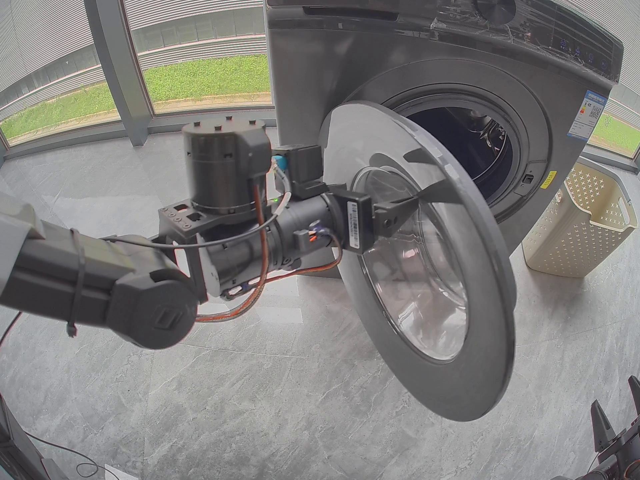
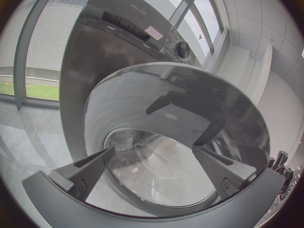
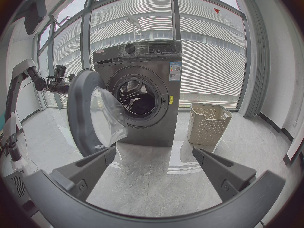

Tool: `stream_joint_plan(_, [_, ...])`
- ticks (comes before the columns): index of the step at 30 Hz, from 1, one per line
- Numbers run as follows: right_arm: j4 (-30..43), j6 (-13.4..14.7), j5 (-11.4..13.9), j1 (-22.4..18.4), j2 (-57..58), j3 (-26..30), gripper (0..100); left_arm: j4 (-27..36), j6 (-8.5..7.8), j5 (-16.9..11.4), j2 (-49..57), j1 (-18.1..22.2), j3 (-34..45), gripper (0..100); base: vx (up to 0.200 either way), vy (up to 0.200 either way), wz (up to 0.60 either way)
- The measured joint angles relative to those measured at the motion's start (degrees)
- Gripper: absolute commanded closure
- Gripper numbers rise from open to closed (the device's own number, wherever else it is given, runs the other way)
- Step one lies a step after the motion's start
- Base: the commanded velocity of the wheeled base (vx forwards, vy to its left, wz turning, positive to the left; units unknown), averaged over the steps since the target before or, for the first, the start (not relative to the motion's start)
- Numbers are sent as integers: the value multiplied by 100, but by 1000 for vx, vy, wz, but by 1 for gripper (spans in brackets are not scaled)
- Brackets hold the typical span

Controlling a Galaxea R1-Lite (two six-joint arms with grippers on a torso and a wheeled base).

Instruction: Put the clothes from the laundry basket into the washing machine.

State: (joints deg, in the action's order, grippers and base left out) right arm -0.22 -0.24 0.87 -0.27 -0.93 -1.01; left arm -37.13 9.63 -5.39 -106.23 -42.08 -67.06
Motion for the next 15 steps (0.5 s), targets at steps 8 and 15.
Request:
stream_joint_plan(8, [0,0,0,5,0,0,0,-85,240,369,-592,-50,-959,0,0,0,0])
stream_joint_plan(15, [-2,9,0,0,0,0,0,-179,443,658,-1017,13,-1399,0,0,0,0])
